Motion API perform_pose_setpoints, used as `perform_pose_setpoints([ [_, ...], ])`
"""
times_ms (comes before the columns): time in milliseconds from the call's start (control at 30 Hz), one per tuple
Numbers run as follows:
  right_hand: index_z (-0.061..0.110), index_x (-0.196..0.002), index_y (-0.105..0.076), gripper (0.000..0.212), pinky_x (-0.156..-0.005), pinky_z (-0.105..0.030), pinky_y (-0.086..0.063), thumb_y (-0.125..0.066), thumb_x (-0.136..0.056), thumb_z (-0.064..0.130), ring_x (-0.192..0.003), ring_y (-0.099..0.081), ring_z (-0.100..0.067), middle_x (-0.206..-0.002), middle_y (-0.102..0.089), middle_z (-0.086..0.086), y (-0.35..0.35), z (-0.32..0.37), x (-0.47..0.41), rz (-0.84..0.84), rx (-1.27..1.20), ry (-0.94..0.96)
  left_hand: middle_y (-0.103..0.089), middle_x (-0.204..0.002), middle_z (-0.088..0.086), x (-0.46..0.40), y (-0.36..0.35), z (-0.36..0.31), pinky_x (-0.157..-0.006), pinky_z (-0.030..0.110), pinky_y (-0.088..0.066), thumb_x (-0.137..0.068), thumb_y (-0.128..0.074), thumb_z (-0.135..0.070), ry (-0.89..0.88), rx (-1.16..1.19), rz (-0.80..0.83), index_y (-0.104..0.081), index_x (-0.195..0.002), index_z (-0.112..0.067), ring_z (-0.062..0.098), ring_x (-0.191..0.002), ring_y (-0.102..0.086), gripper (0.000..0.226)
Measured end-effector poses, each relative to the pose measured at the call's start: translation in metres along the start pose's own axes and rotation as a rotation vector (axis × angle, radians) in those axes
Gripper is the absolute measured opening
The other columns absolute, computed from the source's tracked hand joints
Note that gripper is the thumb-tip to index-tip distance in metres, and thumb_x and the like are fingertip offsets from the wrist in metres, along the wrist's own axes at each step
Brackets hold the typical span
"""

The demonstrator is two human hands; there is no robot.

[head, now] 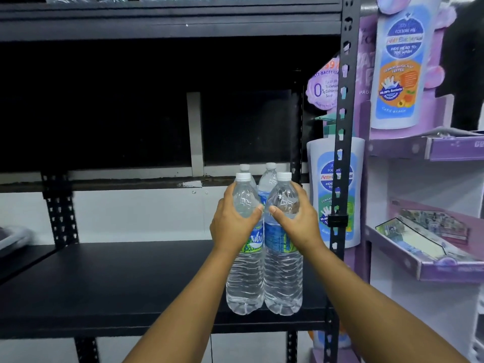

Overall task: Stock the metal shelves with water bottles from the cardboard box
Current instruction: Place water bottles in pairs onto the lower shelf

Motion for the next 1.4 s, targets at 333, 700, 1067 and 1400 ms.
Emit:
perform_pose_setpoints([
  [333, 0.023, -0.132, -0.031, 0.088, -0.090, -0.013, -0.040, -0.072, -0.065, 0.062, -0.108, -0.053, -0.001, -0.120, -0.049, 0.012, 0.003, 0.002, 0.003, -0.004, -0.006, -0.062, -0.047, -0.142, -0.003, 0.003, 0.004, 0.002, -0.092, 0.029, -0.042, -0.082, -0.071, -0.042, -0.021, 0.116, 0.111, -0.025, -0.148, -0.034, 0.018, -0.124, -0.049, 0.080],
  [700, 0.042, -0.149, 0.009, 0.108, -0.113, -0.038, -0.032, -0.068, -0.076, 0.060, -0.140, -0.031, -0.009, -0.157, -0.023, 0.009, 0.007, -0.013, 0.052, 0.172, 0.075, -0.146, -0.028, -0.155, -0.006, 0.035, 0.013, 0.028, -0.110, 0.046, -0.041, -0.085, -0.071, -0.024, 0.050, 0.270, 0.345, 0.000, -0.147, -0.052, 0.014, -0.137, -0.040, 0.099],
  [1067, 0.055, -0.144, 0.006, 0.103, -0.114, -0.037, -0.031, -0.074, -0.081, 0.041, -0.140, -0.031, -0.009, -0.157, -0.024, 0.014, 0.007, -0.043, 0.121, 0.173, 0.149, -0.221, -0.044, -0.145, -0.015, 0.099, 0.004, 0.077, -0.107, 0.048, -0.043, -0.076, -0.078, -0.031, 0.135, 0.235, 0.308, -0.013, -0.149, -0.046, 0.009, -0.131, -0.047, 0.099],
  [1400, 0.043, -0.150, 0.001, 0.097, -0.110, -0.027, -0.027, -0.071, -0.084, 0.039, -0.134, -0.028, -0.001, -0.151, -0.026, 0.019, -0.010, -0.070, 0.102, 0.130, 0.181, -0.252, -0.039, -0.149, -0.014, 0.072, -0.016, 0.103, -0.108, 0.046, -0.042, -0.079, -0.078, -0.034, 0.101, 0.181, 0.326, -0.007, -0.150, -0.045, 0.011, -0.133, -0.044, 0.101],
])
Point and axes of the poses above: each hand's wrist, its own x-axis away from the middle knuckle, its own y-axis out of the back of the hand, z = x × y, the point moved 2 cm from there along -x, towards the middle knuckle
